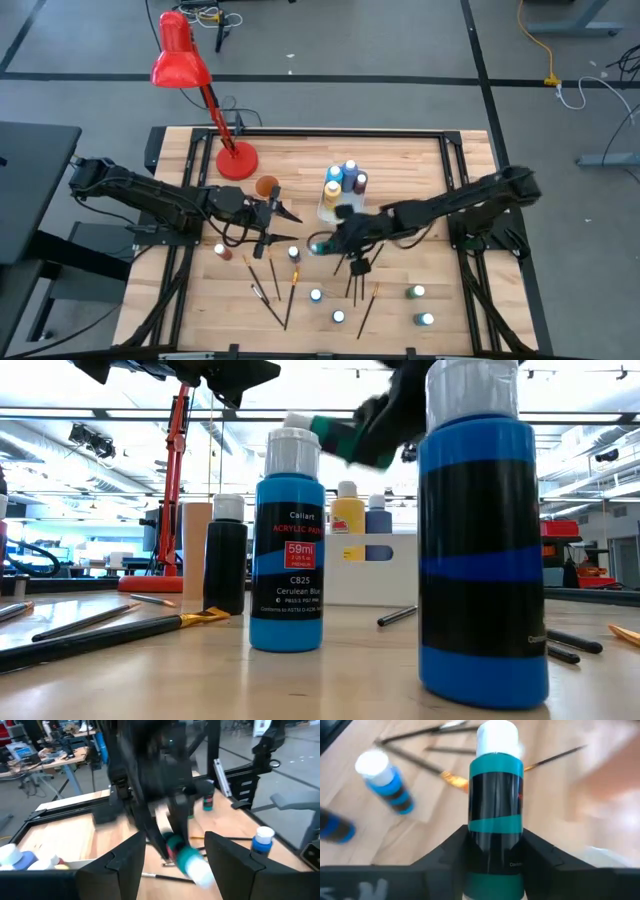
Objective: Pick & Place Paint Supplies
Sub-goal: Put the small dark green paint bottle into the white bin
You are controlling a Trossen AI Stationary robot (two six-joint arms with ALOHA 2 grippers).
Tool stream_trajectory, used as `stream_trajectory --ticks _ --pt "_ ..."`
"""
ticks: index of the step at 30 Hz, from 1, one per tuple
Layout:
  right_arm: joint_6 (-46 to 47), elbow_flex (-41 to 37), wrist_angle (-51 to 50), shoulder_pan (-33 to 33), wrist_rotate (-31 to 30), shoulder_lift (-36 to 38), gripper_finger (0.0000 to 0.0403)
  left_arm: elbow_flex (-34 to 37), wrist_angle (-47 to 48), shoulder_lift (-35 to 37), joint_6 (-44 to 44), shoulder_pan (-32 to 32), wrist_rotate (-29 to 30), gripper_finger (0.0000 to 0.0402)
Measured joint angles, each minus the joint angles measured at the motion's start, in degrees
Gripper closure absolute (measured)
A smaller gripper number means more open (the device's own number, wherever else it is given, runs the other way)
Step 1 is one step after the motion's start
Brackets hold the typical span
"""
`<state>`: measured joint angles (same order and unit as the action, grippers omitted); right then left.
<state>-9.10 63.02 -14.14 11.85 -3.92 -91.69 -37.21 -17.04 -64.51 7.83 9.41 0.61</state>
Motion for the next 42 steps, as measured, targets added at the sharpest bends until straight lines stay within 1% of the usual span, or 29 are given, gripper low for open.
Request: stream_trajectory --ticks 2,6,9,11,12,15,17,19,21,23,25,27,32,36,40,42 --pt "0.0 0.0 -3.4 0.3 -4.1 4.5 0.0277 0.0 -0.1 0.0 -0.1 0.0 2.0 0.0189" --pt "0.4 -0.2 -8.0 3.0 -15.8 11.8 0.0277 0.0 0.0 0.0 0.1 0.0 6.4 0.0189" --pt "-1.2 -4.1 -3.2 5.2 -21.1 15.8 0.0267 0.0 -0.1 0.0 1.5 0.0 7.4 0.0189" --pt "-3.5 -9.2 5.4 5.9 -23.3 17.5 0.0267 0.0 -0.5 0.0 2.3 0.0 7.6 0.0189" --pt "-5.5 -12.3 11.6 5.9 -24.0 18.1 0.0268 0.0 -1.2 -0.3 2.8 0.0 7.6 0.0189" --pt "-13.5 -22.1 38.0 4.7 -23.4 18.0 0.0271 0.0 -5.0 -2.0 4.2 0.0 7.5 0.0189" --pt "-16.3 -27.3 54.9 3.2 -21.2 16.5 0.0270 -0.1 -9.8 -3.9 5.8 0.0 7.6 0.0189" --pt "-16.9 -30.9 64.6 1.8 -17.6 15.1 0.0267 0.0 -14.8 -5.9 6.6 0.0 8.6 0.0189" --pt "-16.1 -33.1 69.0 0.6 -14.2 14.4 0.0265 0.0 -21.3 -7.7 7.2 -0.1 9.6 0.0189" --pt "-14.3 -33.7 69.6 -0.2 -12.6 14.2 0.0264 0.0 -27.3 -9.5 7.6 -0.5 9.8 0.0189" --pt "-13.4 -33.7 68.8 -0.7 -12.4 14.2 0.0264 -0.1 -33.1 -11.7 7.6 -1.1 9.6 0.0189" --pt "-13.4 -33.7 68.9 -0.9 -11.6 14.2 0.0264 -0.9 -35.2 -13.9 6.2 -2.1 8.4 0.0189" --pt "-13.2 -33.7 68.7 -0.8 -11.4 14.2 0.0263 -5.8 -34.7 -20.0 1.5 -4.2 2.3 0.0189" --pt "-13.2 -33.7 66.9 -0.9 -11.8 14.2 0.0263 -8.8 -34.5 -22.8 1.2 -4.5 2.9 0.0189" --pt "-13.2 -33.7 66.6 -0.9 -13.4 14.2 0.0263 -9.7 -34.5 -22.8 -0.4 -4.6 0.2 0.0189" --pt "-13.2 -33.7 66.4 -0.9 -13.4 14.2 0.0263 -9.7 -34.4 -22.8 -0.5 -4.6 0.3 0.0189"
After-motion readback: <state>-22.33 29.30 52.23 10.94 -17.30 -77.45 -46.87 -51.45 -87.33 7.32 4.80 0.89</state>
